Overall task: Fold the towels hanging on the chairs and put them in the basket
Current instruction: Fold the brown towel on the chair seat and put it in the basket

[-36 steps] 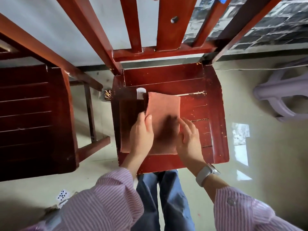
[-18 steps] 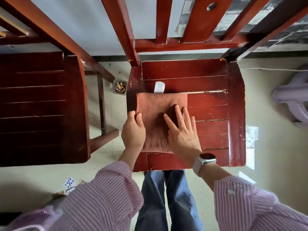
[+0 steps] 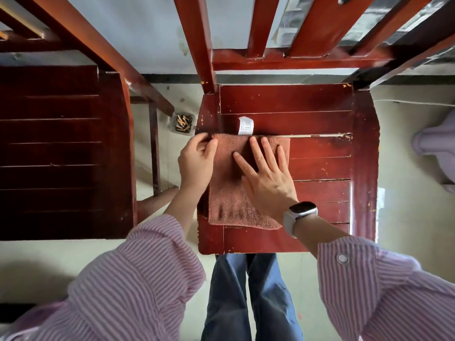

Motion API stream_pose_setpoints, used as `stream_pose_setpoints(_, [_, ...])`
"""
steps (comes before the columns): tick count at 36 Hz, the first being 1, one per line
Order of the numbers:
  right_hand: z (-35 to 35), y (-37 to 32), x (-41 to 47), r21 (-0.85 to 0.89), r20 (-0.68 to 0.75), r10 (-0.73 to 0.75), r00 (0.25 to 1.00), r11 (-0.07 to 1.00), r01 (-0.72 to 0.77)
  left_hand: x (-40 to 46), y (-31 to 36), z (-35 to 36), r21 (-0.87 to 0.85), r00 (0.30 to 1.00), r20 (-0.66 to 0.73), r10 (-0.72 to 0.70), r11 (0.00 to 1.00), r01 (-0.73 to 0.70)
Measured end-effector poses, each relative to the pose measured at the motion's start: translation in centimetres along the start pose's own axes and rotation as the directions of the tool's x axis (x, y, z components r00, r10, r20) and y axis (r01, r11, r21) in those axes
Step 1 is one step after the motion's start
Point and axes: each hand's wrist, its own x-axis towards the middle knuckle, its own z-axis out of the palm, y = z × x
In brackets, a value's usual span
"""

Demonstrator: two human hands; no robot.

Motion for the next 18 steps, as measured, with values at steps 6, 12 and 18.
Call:
stream_pose_setpoints(6, [0.6, -0.3, 0.0, -0.010, -0.008, 0.006, 1.000, 1.000, -0.006, 1.5, 0.2, 0.0, 0.117, 0.998, -0.013, 0.057, 0.992, -0.055])
stream_pose_setpoints(12, [-0.2, -0.8, -0.6, 0.031, -0.068, -0.040, 0.997, 0.999, 0.042, 0.5, 0.5, -0.5, 0.068, 1.000, 0.015, 0.012, 0.998, -0.013])
stream_pose_setpoints(18, [1.7, -1.7, -3.0, -0.067, 0.015, -0.157, 0.987, 0.985, 0.158, -3.5, -1.1, -1.0, 0.217, 0.995, 0.074, 0.069, 0.973, -0.083])
